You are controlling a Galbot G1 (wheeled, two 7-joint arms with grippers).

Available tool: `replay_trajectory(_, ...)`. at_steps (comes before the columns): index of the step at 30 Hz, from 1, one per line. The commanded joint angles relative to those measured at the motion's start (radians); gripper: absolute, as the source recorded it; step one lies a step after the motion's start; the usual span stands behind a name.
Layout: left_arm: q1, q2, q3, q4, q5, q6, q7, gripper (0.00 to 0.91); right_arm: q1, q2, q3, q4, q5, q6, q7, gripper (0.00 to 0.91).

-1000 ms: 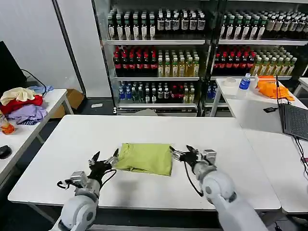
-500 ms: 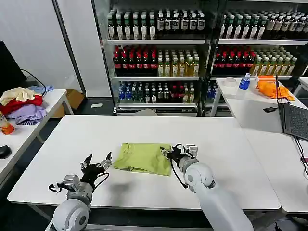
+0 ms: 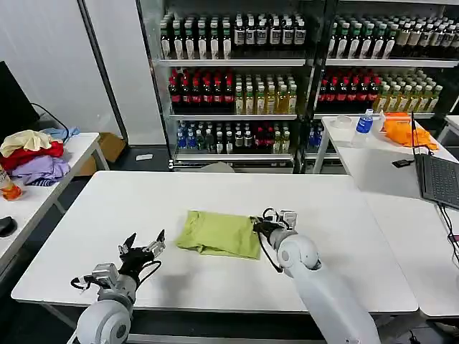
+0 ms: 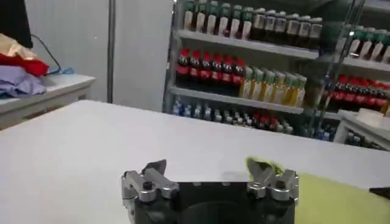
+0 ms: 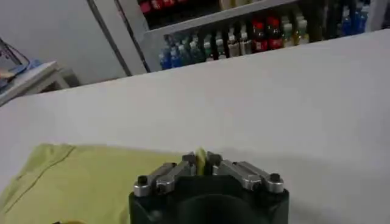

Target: Fold and organize the clothes.

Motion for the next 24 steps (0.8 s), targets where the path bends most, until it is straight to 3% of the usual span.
replay_trajectory(1, -0.003, -0.002, -0.003, 0.005, -0.001, -0.001, 0.001, 0.907, 0.059, -0.045, 0.019, -0.067, -0.071, 0.006, -0.060, 0.000)
replay_trajectory(8, -0.018, -0.008, 0.011, 0.019, -0.001, 0.002, 0.006, 0.907, 0.126, -0.038, -0.017, -0.125, -0.251, 0.049, -0.129, 0.000)
replay_trajectory(10, -0.018, -0.010, 0.014, 0.016, -0.001, 0.001, 0.009, 0.907, 0.102, -0.040, -0.025, -0.110, -0.293, 0.048, -0.138, 0.746)
replay_trajectory(11, -0.017, -0.009, 0.016, 0.014, 0.000, 0.001, 0.010, 0.907, 0.079, -0.041, -0.020, -0.095, -0.306, 0.051, -0.139, 0.907)
replay_trajectory(16, -0.011, 0.007, 0.017, -0.002, 0.023, -0.023, 0.029, 0.907, -0.064, -0.064, 0.039, 0.017, -0.365, 0.211, -0.126, 0.907)
replay_trajectory(17, -0.010, 0.009, 0.016, -0.006, 0.028, -0.026, 0.031, 0.907, -0.080, -0.073, 0.048, 0.052, -0.376, 0.222, -0.123, 0.907)
replay_trajectory(19, -0.007, 0.016, 0.016, -0.024, 0.042, -0.039, 0.038, 0.907, -0.181, -0.102, 0.101, 0.176, -0.440, 0.327, -0.122, 0.907)
replay_trajectory(24, -0.007, 0.018, 0.026, -0.039, 0.090, -0.067, 0.051, 0.907, -0.369, -0.156, 0.194, 0.356, -0.523, 0.450, -0.112, 0.907)
